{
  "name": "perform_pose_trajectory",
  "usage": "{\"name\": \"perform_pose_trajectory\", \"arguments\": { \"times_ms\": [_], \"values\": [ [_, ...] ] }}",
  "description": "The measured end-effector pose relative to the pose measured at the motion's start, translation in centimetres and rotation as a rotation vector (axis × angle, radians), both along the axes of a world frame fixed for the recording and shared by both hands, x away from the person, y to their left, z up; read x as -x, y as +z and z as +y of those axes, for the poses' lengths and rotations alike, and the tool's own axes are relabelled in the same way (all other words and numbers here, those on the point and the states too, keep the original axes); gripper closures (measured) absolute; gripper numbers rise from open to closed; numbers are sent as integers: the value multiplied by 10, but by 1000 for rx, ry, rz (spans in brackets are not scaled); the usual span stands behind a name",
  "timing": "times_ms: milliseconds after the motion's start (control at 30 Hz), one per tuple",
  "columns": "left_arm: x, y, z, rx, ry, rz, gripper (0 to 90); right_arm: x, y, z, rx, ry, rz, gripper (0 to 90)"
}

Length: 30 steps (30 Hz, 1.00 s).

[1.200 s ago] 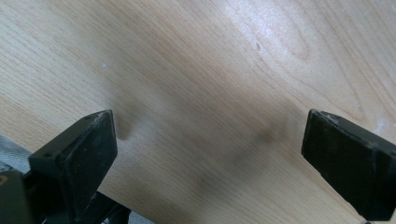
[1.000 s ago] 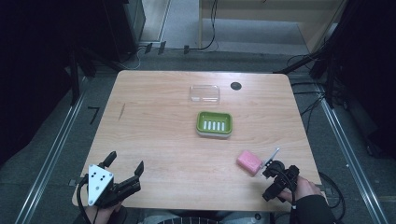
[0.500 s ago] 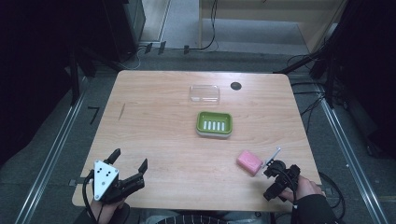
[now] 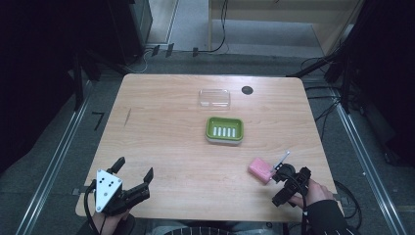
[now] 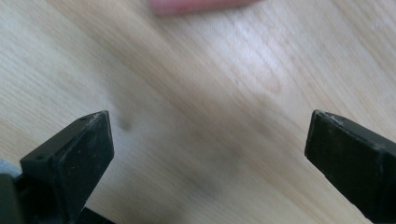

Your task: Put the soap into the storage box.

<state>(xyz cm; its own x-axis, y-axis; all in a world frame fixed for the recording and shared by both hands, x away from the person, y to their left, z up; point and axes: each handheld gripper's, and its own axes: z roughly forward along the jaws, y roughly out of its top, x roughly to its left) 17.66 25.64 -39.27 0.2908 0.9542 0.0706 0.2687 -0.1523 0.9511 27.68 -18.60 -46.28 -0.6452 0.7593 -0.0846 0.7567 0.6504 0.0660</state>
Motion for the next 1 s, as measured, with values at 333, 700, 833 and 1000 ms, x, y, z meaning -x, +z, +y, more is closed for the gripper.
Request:
{"name": "perform_pose_trajectory", "arguments": {
  "times_ms": [333,700,833,1000],
  "values": [
    [0,0,0,-4,6,5,134,-9,2,7,-11,26,-14,9],
    [-1,0,-1,-5,11,8,134,-23,5,19,-24,59,-45,2],
    [-1,0,-1,-8,9,12,134,-28,8,26,-37,69,-54,0],
    [-1,0,0,-7,10,13,133,-36,7,32,-38,88,-48,0]
  ]
}}
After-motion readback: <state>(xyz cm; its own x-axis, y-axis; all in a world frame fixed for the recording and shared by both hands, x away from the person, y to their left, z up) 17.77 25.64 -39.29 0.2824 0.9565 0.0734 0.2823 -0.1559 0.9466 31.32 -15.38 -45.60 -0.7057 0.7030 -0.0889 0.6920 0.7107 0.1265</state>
